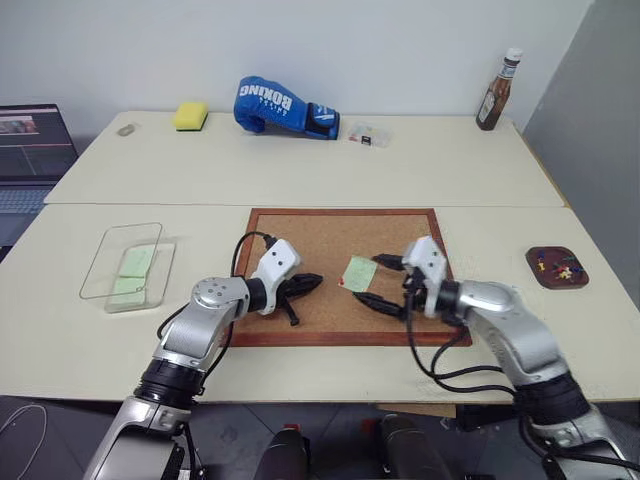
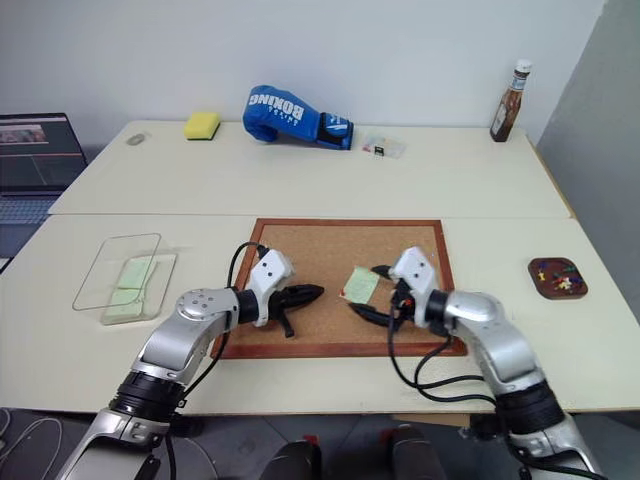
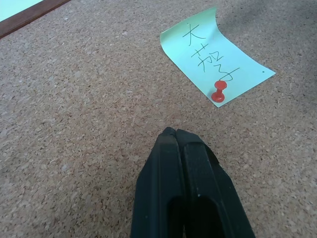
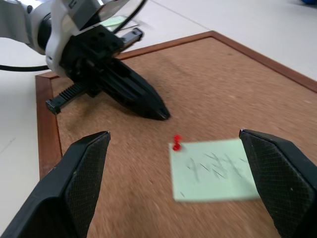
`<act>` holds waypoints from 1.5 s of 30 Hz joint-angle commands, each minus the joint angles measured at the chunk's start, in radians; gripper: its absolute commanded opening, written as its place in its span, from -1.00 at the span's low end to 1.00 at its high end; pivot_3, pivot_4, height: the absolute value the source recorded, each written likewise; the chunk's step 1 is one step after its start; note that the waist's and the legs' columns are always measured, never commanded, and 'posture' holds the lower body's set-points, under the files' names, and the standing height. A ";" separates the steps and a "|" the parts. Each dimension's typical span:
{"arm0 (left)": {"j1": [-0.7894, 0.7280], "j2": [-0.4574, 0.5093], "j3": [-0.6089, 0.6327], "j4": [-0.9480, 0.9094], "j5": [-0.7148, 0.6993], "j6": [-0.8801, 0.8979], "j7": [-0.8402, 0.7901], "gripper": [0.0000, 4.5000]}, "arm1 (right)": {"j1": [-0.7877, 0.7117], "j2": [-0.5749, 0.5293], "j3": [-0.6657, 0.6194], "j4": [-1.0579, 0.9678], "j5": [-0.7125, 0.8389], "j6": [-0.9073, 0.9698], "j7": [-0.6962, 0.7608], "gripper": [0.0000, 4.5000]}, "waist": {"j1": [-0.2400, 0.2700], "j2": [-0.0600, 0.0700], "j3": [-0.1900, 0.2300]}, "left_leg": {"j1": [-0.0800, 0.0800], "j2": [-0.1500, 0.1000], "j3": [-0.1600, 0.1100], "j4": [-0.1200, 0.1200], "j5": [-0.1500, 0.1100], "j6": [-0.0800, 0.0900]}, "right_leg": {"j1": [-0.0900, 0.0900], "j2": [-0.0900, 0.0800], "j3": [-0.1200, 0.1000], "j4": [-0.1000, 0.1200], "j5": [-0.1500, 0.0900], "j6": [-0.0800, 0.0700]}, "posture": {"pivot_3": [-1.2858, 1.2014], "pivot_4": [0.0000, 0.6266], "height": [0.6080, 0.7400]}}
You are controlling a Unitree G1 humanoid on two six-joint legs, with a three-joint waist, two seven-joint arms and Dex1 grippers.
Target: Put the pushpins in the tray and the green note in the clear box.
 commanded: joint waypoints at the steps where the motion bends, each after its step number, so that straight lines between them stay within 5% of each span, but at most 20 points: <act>1: 0.036 0.006 -0.018 0.043 0.031 0.062 0.019 -1.00 | -0.063 0.050 0.037 0.110 -0.047 -0.090 0.026 0.97 | 0.001 0.000 0.000 | 0.000 0.000 0.000 0.000 0.000 0.000 | 0.000 0.000 0.000 0.000 0.000 0.000 | 0.03 -0.52 1.00; 8: 0.058 0.007 -0.008 0.015 0.029 0.075 0.033 -1.00 | -0.133 0.129 0.053 0.331 -0.113 -0.209 0.029 0.97 | 0.000 0.000 0.000 | 0.000 0.000 0.000 0.000 0.000 0.000 | 0.000 0.000 0.000 0.001 0.000 0.000 | 0.03 -0.52 1.00; 11: 0.063 0.010 -0.003 0.010 0.027 0.077 0.037 -1.00 | -0.146 0.139 0.055 0.370 -0.125 -0.236 0.046 0.79 | 0.000 0.000 0.000 | 0.000 0.000 0.000 0.000 0.000 0.000 | 0.000 0.000 0.000 0.001 0.000 0.000 | 0.03 -0.52 1.00; 32: 0.063 0.001 -0.009 0.010 0.033 0.077 0.041 -1.00 | -0.173 0.167 0.003 0.423 -0.137 -0.248 0.052 -0.99 | -0.001 0.000 0.000 | 0.001 0.000 0.000 0.000 0.000 0.000 | 0.000 0.000 0.000 0.002 0.000 0.000 | 0.03 -0.52 1.00; 45: 0.096 -0.004 -0.015 -0.007 0.030 0.087 0.043 -1.00 | -0.186 0.158 -0.041 0.274 -0.108 -0.181 0.035 -0.99 | -0.001 0.000 0.000 | 0.000 0.000 0.000 0.000 0.000 0.000 | 0.000 0.000 0.000 0.003 0.001 0.000 | 0.03 -0.52 1.00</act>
